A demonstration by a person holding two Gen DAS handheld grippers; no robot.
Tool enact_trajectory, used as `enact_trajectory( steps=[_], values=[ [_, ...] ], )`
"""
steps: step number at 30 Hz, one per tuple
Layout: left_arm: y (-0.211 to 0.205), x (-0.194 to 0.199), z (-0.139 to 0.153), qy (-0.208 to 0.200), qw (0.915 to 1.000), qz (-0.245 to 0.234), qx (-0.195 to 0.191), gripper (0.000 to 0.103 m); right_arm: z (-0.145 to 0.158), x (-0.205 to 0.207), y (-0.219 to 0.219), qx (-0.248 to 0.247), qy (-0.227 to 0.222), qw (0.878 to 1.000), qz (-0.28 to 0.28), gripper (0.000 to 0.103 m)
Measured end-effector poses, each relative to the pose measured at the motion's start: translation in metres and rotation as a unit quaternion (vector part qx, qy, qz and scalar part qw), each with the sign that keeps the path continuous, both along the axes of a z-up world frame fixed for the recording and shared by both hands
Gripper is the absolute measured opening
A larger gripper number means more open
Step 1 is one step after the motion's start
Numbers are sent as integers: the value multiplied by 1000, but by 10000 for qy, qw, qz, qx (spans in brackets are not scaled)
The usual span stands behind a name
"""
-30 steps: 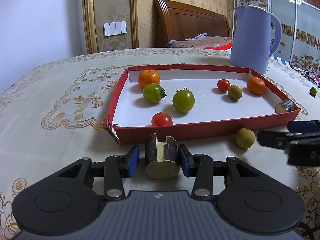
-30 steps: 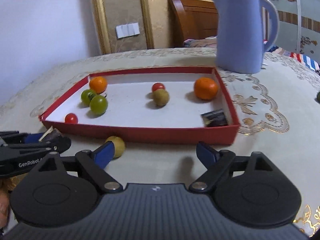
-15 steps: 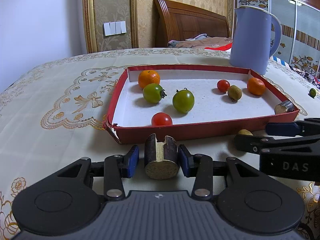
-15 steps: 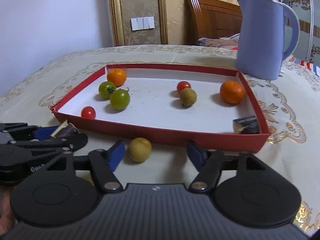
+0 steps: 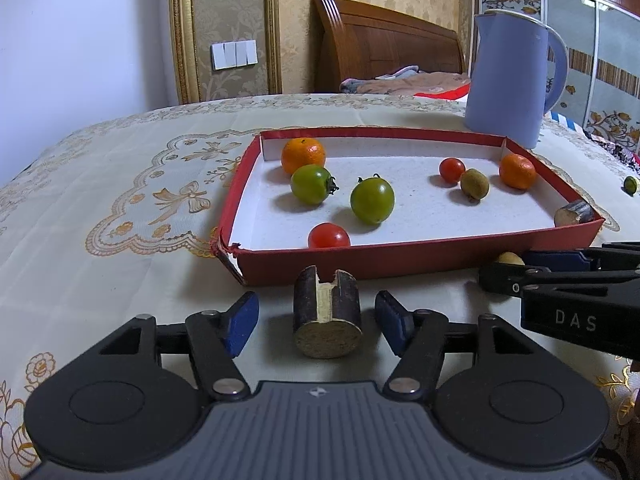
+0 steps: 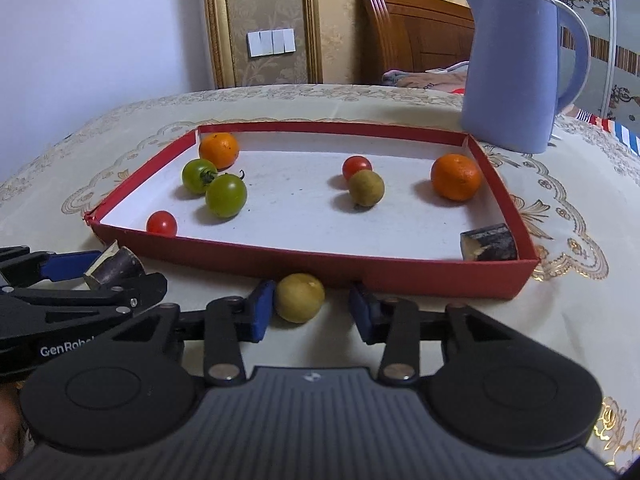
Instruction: Organize fruits
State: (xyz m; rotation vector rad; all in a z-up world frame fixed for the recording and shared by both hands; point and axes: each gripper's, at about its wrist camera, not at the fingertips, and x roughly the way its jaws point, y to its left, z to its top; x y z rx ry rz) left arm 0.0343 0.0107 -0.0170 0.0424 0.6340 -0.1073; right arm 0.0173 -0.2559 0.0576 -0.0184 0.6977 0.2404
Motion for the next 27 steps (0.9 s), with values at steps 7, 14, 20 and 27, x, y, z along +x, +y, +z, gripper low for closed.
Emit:
enact_trajectory(
  steps=[7, 14, 20, 27],
  values=[
    [1, 1, 0, 16, 10000, 71, -25, 64, 0, -1, 1, -48, -57, 10000, -10, 27],
    [-1, 1, 0, 9, 10000, 29, 46, 64, -1, -1, 1, 13, -45, 10000, 19, 30],
    [-1, 1, 0, 12, 10000, 26, 48, 64, -1, -1, 1, 27, -51, 10000, 21, 30],
    [-1, 1, 0, 11, 10000, 24, 55, 64, -1, -1, 1, 36, -56, 10000, 21, 30]
  ],
)
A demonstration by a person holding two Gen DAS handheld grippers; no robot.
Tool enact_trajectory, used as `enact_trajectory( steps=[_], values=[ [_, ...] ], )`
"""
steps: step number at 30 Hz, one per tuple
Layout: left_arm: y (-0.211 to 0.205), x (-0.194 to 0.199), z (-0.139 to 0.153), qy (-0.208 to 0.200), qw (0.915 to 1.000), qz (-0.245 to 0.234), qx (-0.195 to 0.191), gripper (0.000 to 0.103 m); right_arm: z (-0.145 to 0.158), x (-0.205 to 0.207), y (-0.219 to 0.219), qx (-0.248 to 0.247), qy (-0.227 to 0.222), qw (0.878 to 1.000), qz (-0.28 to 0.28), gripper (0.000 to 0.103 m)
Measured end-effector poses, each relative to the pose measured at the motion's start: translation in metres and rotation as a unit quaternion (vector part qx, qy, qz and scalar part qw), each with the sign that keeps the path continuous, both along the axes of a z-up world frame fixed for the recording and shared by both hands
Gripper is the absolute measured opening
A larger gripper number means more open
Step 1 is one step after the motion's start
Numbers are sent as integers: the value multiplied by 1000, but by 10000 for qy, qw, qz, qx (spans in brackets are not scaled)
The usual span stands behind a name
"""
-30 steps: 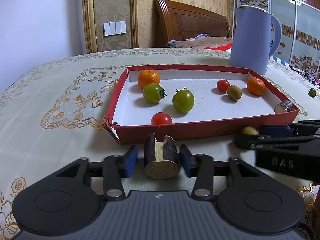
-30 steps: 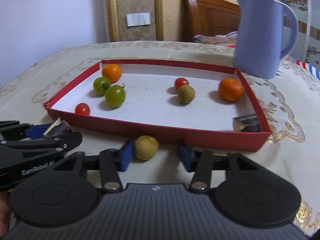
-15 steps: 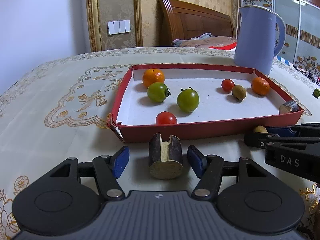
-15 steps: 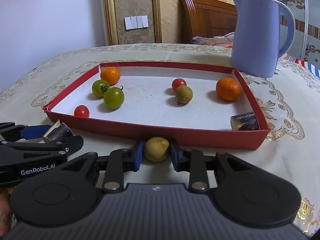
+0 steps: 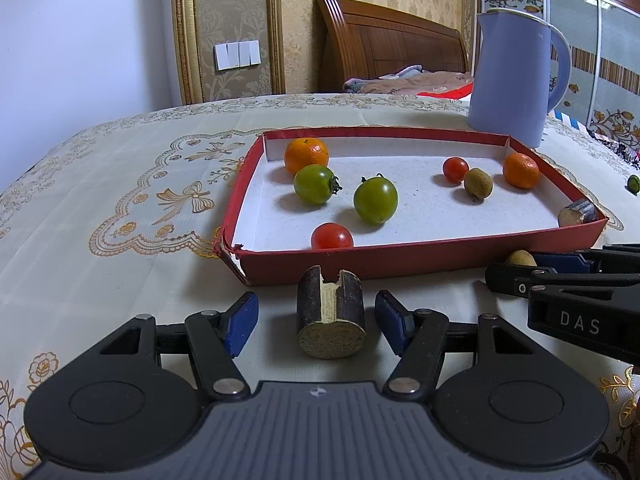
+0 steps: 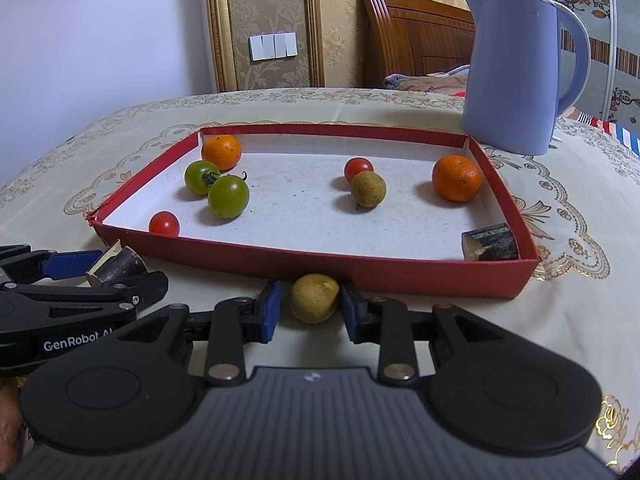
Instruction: Organize fruits
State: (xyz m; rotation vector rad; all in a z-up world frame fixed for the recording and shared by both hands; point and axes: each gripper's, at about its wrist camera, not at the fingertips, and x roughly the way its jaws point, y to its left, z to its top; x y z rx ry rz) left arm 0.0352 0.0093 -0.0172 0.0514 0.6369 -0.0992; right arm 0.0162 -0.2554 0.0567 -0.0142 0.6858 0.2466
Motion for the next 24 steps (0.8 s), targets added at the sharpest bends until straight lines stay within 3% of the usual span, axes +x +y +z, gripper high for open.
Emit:
enact_trajectory(
  steps=[12, 16, 24],
  values=[
    [0, 0, 0, 3, 10000, 0, 16, 65, 0, 0, 0, -7, -2, 10000, -2, 30],
    [0, 0, -1, 8, 10000, 23, 61, 73, 0, 0, 1, -37, -1, 10000, 39, 34],
    [-1, 1, -1, 5, 10000, 24, 60, 73, 1, 1, 0, 35, 11, 10000, 5, 35]
  ],
)
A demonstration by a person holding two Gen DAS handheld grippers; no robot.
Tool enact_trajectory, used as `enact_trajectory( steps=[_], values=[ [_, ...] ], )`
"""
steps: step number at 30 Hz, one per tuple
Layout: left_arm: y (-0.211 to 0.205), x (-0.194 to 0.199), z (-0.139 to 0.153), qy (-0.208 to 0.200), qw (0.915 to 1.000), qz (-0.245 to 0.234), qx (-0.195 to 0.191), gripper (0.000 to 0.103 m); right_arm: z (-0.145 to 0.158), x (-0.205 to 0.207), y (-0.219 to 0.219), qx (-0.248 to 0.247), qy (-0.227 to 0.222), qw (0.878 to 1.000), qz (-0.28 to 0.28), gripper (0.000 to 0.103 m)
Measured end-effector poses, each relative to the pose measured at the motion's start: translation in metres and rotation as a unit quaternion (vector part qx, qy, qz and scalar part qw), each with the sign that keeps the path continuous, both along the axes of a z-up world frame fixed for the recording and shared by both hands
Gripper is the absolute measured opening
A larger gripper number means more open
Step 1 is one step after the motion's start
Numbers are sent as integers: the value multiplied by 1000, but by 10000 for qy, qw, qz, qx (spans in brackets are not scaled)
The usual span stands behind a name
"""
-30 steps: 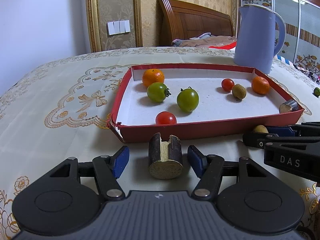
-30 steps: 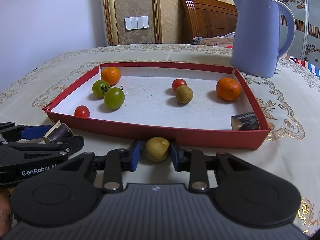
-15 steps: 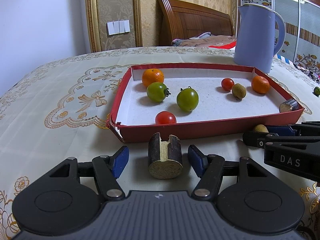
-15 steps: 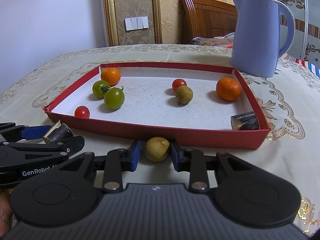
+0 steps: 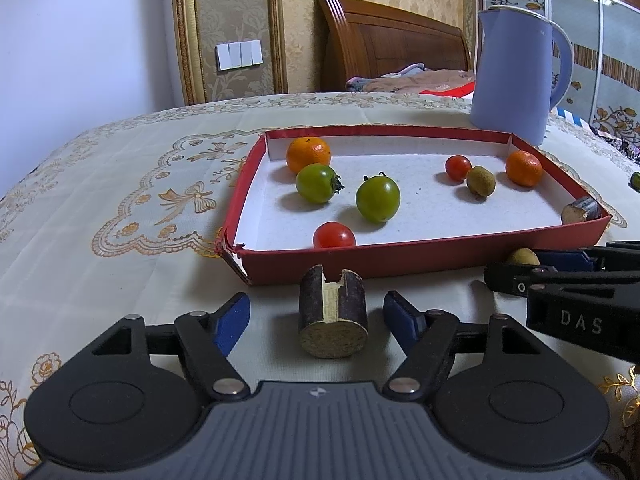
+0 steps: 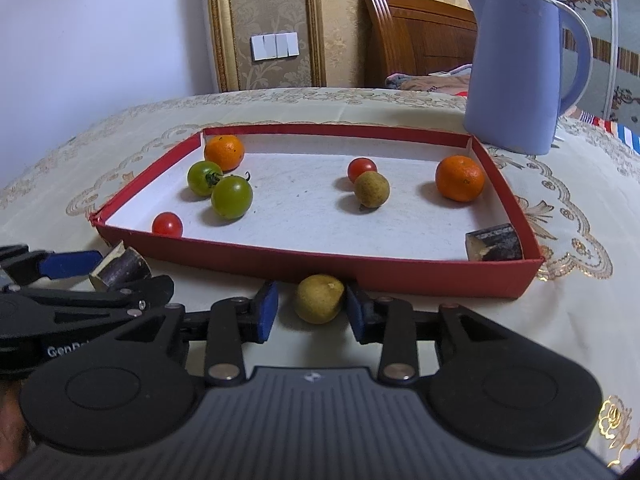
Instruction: Organize fruits
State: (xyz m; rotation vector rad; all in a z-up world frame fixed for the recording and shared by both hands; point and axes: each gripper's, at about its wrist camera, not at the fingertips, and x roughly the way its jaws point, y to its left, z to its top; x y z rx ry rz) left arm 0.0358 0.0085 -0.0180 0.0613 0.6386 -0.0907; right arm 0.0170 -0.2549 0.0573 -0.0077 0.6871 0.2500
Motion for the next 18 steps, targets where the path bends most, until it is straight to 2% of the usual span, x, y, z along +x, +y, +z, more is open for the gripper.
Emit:
enact_trajectory(
  steps=[9, 18],
  values=[
    [-1, 0, 0, 3, 10000, -3, 32, 73, 0, -1, 4, -78, -16, 10000, 20, 36],
    [-1, 0, 0, 8, 10000, 11, 38, 75, -1, -1, 2, -81, -29, 10000, -25, 30]
  ],
)
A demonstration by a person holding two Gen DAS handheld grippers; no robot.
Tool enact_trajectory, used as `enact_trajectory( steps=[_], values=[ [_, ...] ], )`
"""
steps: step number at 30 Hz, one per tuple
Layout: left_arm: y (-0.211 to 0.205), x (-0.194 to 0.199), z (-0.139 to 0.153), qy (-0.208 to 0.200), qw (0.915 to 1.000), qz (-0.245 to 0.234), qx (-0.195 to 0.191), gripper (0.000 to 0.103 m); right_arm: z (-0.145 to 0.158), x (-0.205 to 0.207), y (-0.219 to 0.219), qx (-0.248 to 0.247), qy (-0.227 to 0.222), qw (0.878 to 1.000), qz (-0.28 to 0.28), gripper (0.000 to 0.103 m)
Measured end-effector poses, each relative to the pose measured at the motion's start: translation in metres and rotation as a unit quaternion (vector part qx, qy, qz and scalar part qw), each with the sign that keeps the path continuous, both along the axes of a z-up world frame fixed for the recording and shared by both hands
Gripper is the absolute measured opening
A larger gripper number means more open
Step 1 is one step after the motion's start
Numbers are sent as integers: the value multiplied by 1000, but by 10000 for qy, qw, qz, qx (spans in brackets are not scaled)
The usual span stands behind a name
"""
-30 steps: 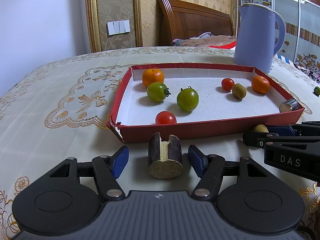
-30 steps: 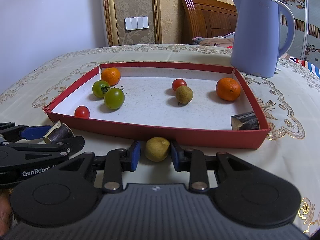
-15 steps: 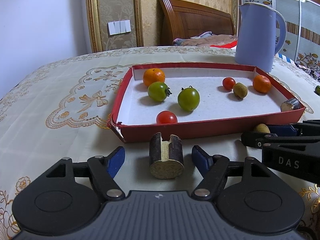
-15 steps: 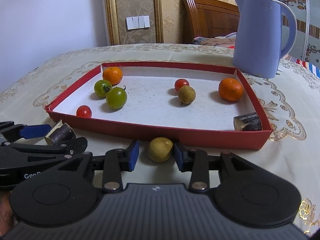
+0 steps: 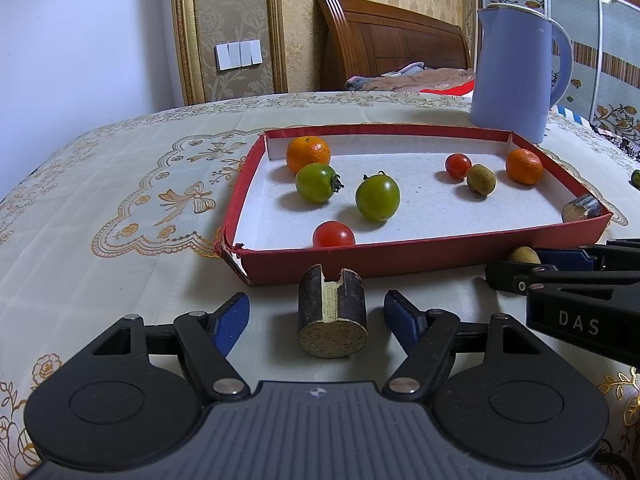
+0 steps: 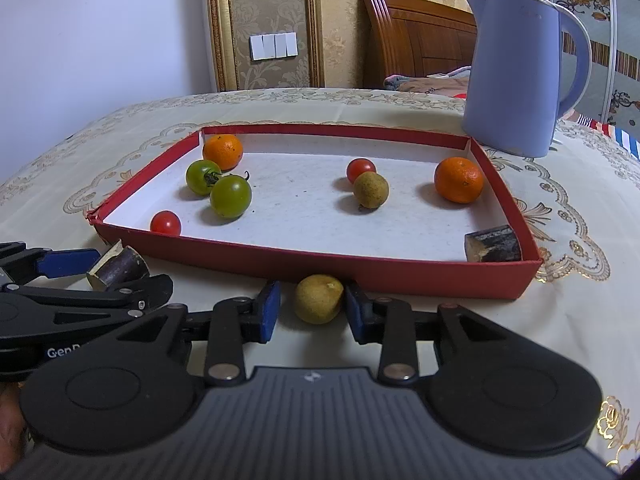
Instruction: Organize fruits
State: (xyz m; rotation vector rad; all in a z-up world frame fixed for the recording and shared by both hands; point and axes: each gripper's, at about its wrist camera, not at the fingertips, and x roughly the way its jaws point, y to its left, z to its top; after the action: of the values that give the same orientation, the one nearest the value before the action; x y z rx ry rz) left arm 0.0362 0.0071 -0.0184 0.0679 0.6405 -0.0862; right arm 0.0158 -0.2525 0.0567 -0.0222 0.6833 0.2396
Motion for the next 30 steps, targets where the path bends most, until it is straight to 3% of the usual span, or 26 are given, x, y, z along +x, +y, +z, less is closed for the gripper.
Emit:
enact_trajectory(
  steps=[11, 15, 30],
  values=[
    [0, 0, 0, 8, 10000, 17, -3, 76, 0, 1, -2, 74, 9, 10000, -58, 27],
    [0, 0, 0, 6, 10000, 17, 2, 76, 0, 0, -1, 58, 19, 10000, -4, 32],
    [2, 0, 0, 13, 10000, 21, -64, 81, 1, 0, -4, 109, 17, 9999, -39, 35]
  ],
)
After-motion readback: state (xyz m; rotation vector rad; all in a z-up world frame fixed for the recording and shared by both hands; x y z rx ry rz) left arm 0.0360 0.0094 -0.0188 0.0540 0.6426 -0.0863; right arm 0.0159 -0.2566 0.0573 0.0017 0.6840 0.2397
